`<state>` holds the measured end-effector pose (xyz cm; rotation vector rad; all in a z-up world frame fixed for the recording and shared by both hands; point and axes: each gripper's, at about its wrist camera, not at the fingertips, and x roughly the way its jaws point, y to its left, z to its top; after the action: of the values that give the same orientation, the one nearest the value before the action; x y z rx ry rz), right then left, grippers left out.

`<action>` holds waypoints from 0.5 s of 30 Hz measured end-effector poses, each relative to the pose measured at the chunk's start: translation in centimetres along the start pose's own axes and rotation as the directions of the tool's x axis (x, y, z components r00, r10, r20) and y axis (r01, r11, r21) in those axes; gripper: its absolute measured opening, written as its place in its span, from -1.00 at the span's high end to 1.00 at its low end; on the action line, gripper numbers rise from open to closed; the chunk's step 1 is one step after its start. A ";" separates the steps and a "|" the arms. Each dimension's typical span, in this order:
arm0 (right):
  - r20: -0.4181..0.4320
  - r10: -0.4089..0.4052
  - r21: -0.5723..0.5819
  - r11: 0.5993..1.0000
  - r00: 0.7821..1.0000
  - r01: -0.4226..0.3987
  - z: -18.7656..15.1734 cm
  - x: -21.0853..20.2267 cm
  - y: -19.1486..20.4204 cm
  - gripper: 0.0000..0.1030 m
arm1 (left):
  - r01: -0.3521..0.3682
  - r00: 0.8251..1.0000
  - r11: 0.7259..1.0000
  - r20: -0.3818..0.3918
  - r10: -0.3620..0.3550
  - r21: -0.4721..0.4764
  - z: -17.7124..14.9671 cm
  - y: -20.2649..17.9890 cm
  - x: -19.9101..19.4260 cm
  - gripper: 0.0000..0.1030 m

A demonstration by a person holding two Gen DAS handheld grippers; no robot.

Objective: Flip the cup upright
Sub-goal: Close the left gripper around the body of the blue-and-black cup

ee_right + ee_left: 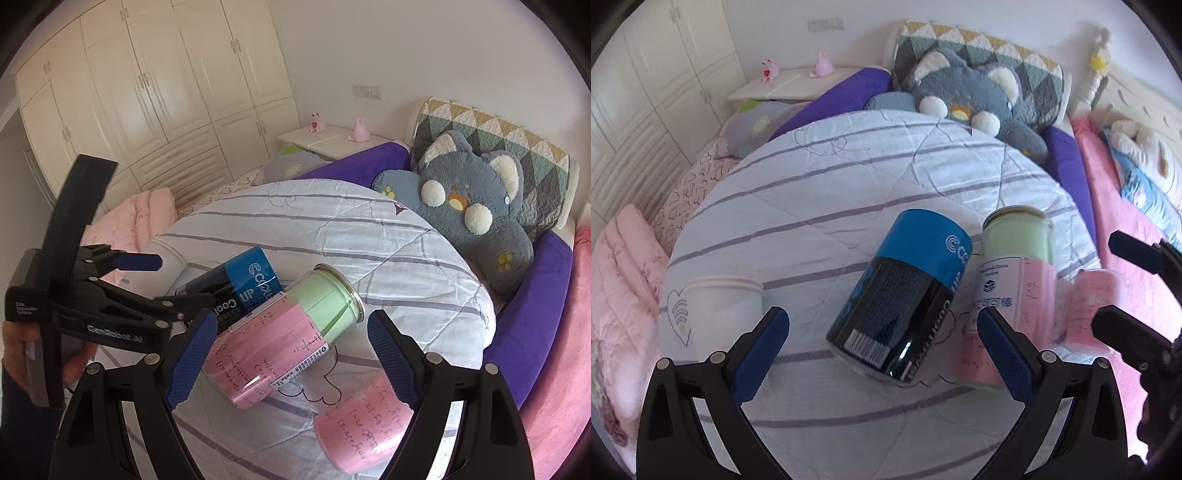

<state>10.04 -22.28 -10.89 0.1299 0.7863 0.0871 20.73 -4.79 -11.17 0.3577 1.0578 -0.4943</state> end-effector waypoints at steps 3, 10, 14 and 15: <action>-0.012 0.000 0.009 1.000 1.000 0.000 0.1 0.9 -0.3 -0.65 | 0.003 1.000 1.000 -0.020 -0.003 0.004 0.4 0.0 1.3 -1.00; -0.030 0.009 0.023 1.000 1.000 -0.008 0.1 2.2 -1.0 -0.65 | 0.032 0.997 0.999 -0.063 -0.034 -0.035 0.8 0.7 3.6 -0.93; -0.037 0.018 0.018 1.000 0.999 -0.017 0.2 2.7 -0.8 -0.65 | 0.049 0.994 0.998 -0.092 -0.052 -0.039 0.7 0.4 4.6 -0.73; -0.038 0.021 0.017 1.000 0.999 -0.020 0.2 2.8 -0.8 -0.65 | 0.078 0.992 0.995 -0.099 -0.084 -0.063 0.6 0.6 4.9 -0.66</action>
<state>12.14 -22.72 -12.80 0.1524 0.8240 0.1025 23.44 -5.68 -15.23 0.2906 1.1867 -0.5205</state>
